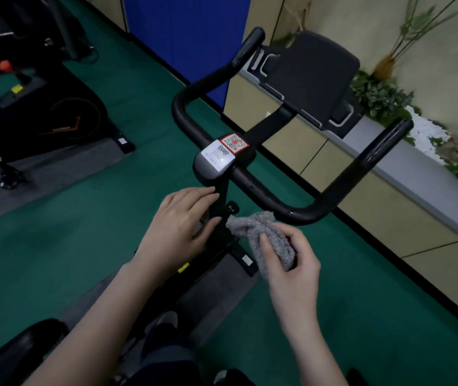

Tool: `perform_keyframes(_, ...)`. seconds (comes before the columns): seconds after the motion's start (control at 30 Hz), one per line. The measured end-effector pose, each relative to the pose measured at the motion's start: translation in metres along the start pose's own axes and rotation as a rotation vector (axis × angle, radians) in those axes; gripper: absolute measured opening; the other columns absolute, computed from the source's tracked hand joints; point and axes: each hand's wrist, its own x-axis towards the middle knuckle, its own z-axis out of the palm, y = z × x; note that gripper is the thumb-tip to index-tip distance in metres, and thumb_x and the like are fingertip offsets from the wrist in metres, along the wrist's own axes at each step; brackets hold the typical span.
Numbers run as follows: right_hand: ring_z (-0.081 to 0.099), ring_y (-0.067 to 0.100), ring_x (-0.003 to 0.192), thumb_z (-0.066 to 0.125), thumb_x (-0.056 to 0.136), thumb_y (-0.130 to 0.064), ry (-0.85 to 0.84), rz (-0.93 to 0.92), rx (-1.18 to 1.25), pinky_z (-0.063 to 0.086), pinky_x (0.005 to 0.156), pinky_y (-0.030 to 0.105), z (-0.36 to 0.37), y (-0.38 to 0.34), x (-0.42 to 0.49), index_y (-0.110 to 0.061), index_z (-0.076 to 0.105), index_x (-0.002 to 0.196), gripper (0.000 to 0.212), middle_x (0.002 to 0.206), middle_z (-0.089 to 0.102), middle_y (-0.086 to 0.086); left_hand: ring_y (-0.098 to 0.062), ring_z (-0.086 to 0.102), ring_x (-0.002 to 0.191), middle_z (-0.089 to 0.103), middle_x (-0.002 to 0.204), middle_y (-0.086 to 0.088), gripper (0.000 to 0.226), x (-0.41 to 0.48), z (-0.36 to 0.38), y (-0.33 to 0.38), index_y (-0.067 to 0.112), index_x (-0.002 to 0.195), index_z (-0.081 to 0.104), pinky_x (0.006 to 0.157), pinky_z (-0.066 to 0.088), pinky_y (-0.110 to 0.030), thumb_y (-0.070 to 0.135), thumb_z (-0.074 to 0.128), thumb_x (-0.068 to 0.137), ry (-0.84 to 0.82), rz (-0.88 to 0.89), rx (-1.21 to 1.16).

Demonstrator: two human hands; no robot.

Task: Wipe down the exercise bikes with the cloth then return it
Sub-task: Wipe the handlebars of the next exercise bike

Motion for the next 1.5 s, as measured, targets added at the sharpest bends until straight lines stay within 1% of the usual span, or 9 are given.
perform_keyframes(0.13,0.066,0.015,0.097,0.067,0.086,-0.009,0.191,-0.081,-0.077,0.054,0.085,0.041,0.029,-0.012,0.021,-0.02,0.065,0.1,0.018,0.1,0.069,-0.003,-0.023,0.052,0.119,0.057,0.129,-0.001,0.041,0.034,-0.01,-0.023,0.01,0.126,0.058,0.097,0.039,-0.035,0.035,0.05,0.095,0.081,0.142,-0.039)
perform_keyframes(0.33,0.06,0.015,0.103,0.066,0.084,-0.004,0.418,-0.243,-0.343,0.049,0.093,0.04,0.052,-0.015,0.063,-0.005,0.067,0.102,0.019,0.106,0.062,0.005,-0.025,0.047,0.126,0.054,0.133,-0.005,0.041,0.077,-0.002,-0.04,0.009,0.127,0.056,0.101,0.035,-0.037,0.03,0.055,0.093,0.092,0.247,-0.074)
perform_keyframes(0.6,0.055,0.028,0.106,0.059,0.074,0.011,0.221,-0.195,-0.585,0.043,0.095,0.059,0.099,-0.005,0.084,0.002,0.066,0.109,0.037,0.11,0.065,0.013,-0.024,0.046,0.123,0.055,0.131,-0.003,0.037,0.097,0.011,-0.055,0.009,0.126,0.058,0.101,0.034,-0.034,0.022,0.058,0.091,0.119,0.312,-0.202)
perform_keyframes(0.83,0.055,0.023,0.1,0.053,0.067,0.013,0.35,-0.162,-0.71,0.045,0.095,0.055,0.076,-0.003,0.068,0.003,0.068,0.105,0.042,0.104,0.067,0.013,-0.023,0.047,0.118,0.056,0.13,-0.004,0.035,0.099,0.016,-0.06,0.009,0.124,0.06,0.096,0.037,-0.034,0.023,0.059,0.091,0.135,0.319,-0.266)
perform_keyframes(0.93,0.059,0.028,0.096,0.054,0.068,0.014,0.346,-0.135,-0.712,0.043,0.093,0.022,0.089,-0.009,0.079,0.003,0.069,0.104,0.04,0.1,0.068,0.012,-0.022,0.046,0.118,0.056,0.13,-0.003,0.036,0.099,0.017,-0.061,0.01,0.124,0.06,0.097,0.034,-0.031,0.023,0.06,0.091,0.135,0.314,-0.279)
perform_keyframes(1.0,0.058,0.027,0.096,0.057,0.07,0.015,0.25,-0.086,-0.704,0.038,0.086,0.014,0.094,-0.013,0.091,0.001,0.068,0.104,0.038,0.1,0.067,0.01,-0.021,0.046,0.119,0.056,0.13,-0.003,0.036,0.1,0.017,-0.061,0.01,0.124,0.06,0.097,0.032,-0.028,0.023,0.06,0.09,0.133,0.312,-0.28)
perform_keyframes(1.13,0.059,0.023,0.093,0.064,0.08,0.007,0.134,-0.03,-0.693,0.042,0.081,0.02,0.08,-0.016,0.098,-0.004,0.067,0.103,0.025,0.097,0.066,0.005,-0.02,0.045,0.12,0.056,0.13,-0.001,0.037,0.101,0.018,-0.062,0.011,0.124,0.06,0.098,0.029,-0.026,0.024,0.06,0.09,0.129,0.317,-0.284)
perform_keyframes(1.33,0.061,0.008,0.094,0.067,0.083,0.0,0.193,-0.015,-0.659,0.039,0.082,0.004,0.066,-0.018,0.096,-0.013,0.061,0.107,0.028,0.101,0.066,-0.003,-0.018,0.044,0.12,0.056,0.13,0.0,0.036,0.102,0.018,-0.064,0.013,0.124,0.06,0.098,0.029,-0.026,0.025,0.06,0.09,0.123,0.314,-0.295)
perform_keyframes(1.5,0.061,0.011,0.084,0.069,0.084,-0.011,0.206,-0.035,-0.698,0.047,0.075,0.019,0.066,-0.019,0.11,-0.013,0.062,0.093,0.011,0.091,0.067,0.0,-0.018,0.044,0.121,0.055,0.13,0.001,0.036,0.101,0.02,-0.064,0.013,0.124,0.06,0.101,0.029,-0.027,0.026,0.059,0.091,0.134,0.319,-0.303)
